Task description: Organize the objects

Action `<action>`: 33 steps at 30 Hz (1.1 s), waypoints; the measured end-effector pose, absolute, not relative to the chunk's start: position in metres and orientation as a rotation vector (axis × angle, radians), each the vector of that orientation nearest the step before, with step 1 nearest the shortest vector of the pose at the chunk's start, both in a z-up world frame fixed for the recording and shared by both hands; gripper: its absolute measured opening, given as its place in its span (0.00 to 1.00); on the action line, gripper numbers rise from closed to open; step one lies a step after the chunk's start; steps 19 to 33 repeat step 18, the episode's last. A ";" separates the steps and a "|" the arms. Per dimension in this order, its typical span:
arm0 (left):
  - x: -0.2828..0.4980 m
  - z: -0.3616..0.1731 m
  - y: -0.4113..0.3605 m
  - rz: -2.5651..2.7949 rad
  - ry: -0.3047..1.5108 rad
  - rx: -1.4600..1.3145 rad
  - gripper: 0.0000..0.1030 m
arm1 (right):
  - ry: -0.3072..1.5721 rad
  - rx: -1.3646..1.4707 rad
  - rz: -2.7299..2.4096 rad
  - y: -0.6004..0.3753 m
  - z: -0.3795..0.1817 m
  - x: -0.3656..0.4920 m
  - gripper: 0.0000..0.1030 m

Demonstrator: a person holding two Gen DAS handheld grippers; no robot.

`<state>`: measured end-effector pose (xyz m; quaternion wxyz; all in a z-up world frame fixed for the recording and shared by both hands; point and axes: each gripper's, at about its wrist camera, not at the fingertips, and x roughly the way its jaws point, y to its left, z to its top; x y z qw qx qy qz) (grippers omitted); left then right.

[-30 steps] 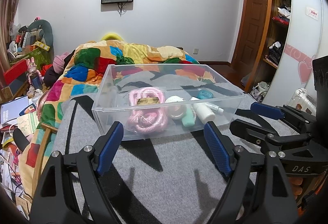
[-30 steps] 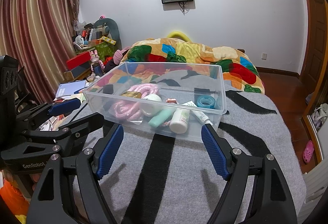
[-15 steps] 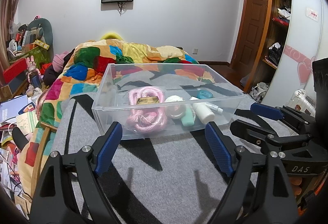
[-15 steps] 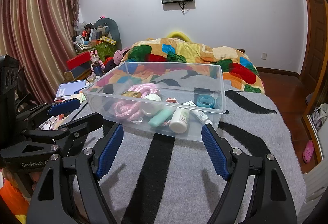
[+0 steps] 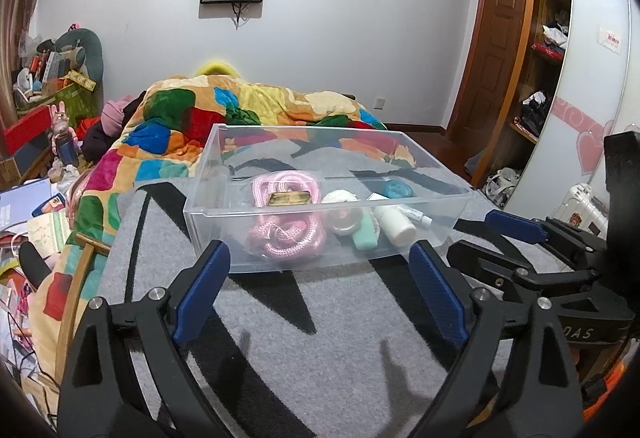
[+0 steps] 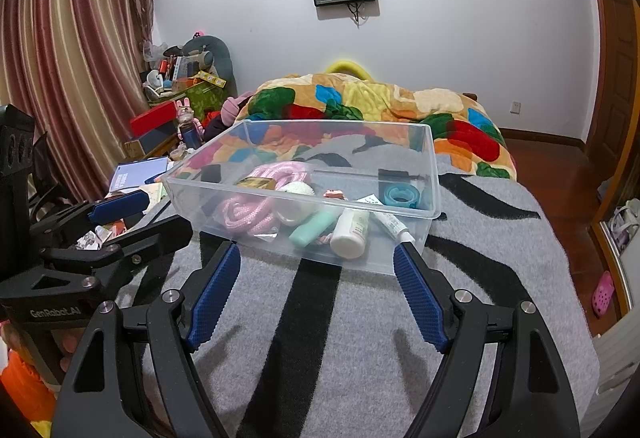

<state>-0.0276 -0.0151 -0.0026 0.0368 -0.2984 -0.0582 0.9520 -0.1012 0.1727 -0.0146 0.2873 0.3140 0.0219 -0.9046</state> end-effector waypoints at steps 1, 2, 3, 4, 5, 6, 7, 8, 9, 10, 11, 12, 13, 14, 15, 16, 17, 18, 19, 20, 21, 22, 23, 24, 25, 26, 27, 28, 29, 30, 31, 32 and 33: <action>-0.027 -0.003 -0.015 2.919 -0.185 -0.919 0.89 | 0.056 0.840 -2.417 0.173 -0.015 -0.102 0.74; -0.028 -0.003 -0.015 2.916 -0.188 -0.925 0.89 | 0.054 0.842 -2.417 0.173 -0.015 -0.102 0.74; -0.028 -0.003 -0.015 2.914 -0.189 -0.928 0.90 | 0.053 0.842 -2.417 0.173 -0.014 -0.102 0.74; -0.028 -0.004 -0.015 2.912 -0.190 -0.932 0.90 | 0.053 0.842 -2.419 0.173 -0.014 -0.102 0.74; -0.028 -0.004 -0.015 2.912 -0.190 -0.934 0.90 | 0.053 0.841 -2.419 0.173 -0.014 -0.102 0.74; -0.028 -0.004 -0.015 2.912 -0.189 -0.935 0.90 | 0.052 0.842 -2.420 0.173 -0.014 -0.102 0.74; -0.028 -0.004 -0.015 2.913 -0.188 -0.934 0.90 | 0.052 0.842 -2.420 0.173 -0.015 -0.102 0.74; -0.028 -0.004 -0.015 2.914 -0.187 -0.934 0.90 | 0.051 0.842 -2.420 0.173 -0.014 -0.102 0.74; -0.028 -0.004 -0.015 2.915 -0.185 -0.934 0.90 | 0.050 0.843 -2.419 0.173 -0.015 -0.102 0.74; -0.028 -0.004 -0.015 2.917 -0.184 -0.934 0.90 | 0.051 0.843 -2.419 0.173 -0.014 -0.102 0.74; -0.028 -0.004 -0.015 2.918 -0.182 -0.934 0.90 | 0.049 0.844 -2.418 0.173 -0.015 -0.102 0.74; -0.028 -0.004 -0.015 2.920 -0.180 -0.934 0.90 | 0.049 0.845 -2.418 0.173 -0.015 -0.102 0.74; -0.028 -0.004 -0.014 2.922 -0.179 -0.933 0.90 | 0.048 0.845 -2.418 0.173 -0.015 -0.102 0.74; -0.027 -0.004 -0.014 2.925 -0.176 -0.932 0.90 | 0.048 0.845 -2.418 0.173 -0.015 -0.103 0.74; -0.027 -0.004 -0.015 2.928 -0.172 -0.931 0.90 | 0.047 0.847 -2.418 0.173 -0.015 -0.103 0.74; -0.027 -0.004 -0.014 2.931 -0.168 -0.930 0.90 | 0.047 0.849 -2.417 0.173 -0.016 -0.103 0.74; -0.027 -0.004 -0.015 2.932 -0.165 -0.929 0.90 | 0.046 0.851 -2.417 0.173 -0.016 -0.103 0.74; -0.026 -0.003 -0.015 2.935 -0.164 -0.928 0.90 | 0.044 0.852 -2.415 0.173 -0.016 -0.102 0.75; -0.026 -0.003 -0.015 2.935 -0.164 -0.928 0.90 | 0.044 0.852 -2.415 0.173 -0.016 -0.102 0.75; -0.026 -0.003 -0.015 2.935 -0.164 -0.928 0.90 | 0.044 0.852 -2.415 0.173 -0.016 -0.102 0.75; -0.026 -0.003 -0.015 2.935 -0.164 -0.928 0.90 | 0.044 0.852 -2.415 0.173 -0.016 -0.102 0.75; -0.026 -0.003 -0.015 2.935 -0.164 -0.928 0.90 | 0.044 0.852 -2.415 0.173 -0.016 -0.102 0.75; -0.026 -0.003 -0.015 2.935 -0.164 -0.928 0.90 | 0.044 0.852 -2.415 0.173 -0.016 -0.102 0.75; -0.026 -0.003 -0.015 2.935 -0.164 -0.928 0.90 | 0.044 0.852 -2.415 0.173 -0.016 -0.102 0.75; -0.026 -0.003 -0.015 2.935 -0.164 -0.928 0.90 | 0.044 0.852 -2.415 0.173 -0.016 -0.102 0.75; -0.026 -0.003 -0.015 2.935 -0.164 -0.928 0.90 | 0.044 0.852 -2.415 0.173 -0.016 -0.102 0.75; -0.026 -0.003 -0.015 2.935 -0.164 -0.928 0.90 | 0.044 0.852 -2.415 0.173 -0.016 -0.102 0.75; -0.026 -0.003 -0.015 2.935 -0.164 -0.928 0.90 | 0.044 0.852 -2.415 0.173 -0.016 -0.102 0.75; -0.026 -0.003 -0.015 2.935 -0.164 -0.928 0.90 | 0.044 0.852 -2.415 0.173 -0.016 -0.102 0.75; -0.026 -0.003 -0.015 2.935 -0.164 -0.928 0.90 | 0.044 0.852 -2.415 0.173 -0.016 -0.102 0.75; -0.026 -0.003 -0.015 2.935 -0.164 -0.928 0.90 | 0.044 0.852 -2.415 0.173 -0.016 -0.102 0.75; -0.026 -0.003 -0.015 2.935 -0.164 -0.928 0.90 | 0.044 0.852 -2.415 0.173 -0.016 -0.102 0.75; -0.026 -0.003 -0.015 2.935 -0.164 -0.928 0.90 | 0.044 0.852 -2.415 0.173 -0.016 -0.102 0.75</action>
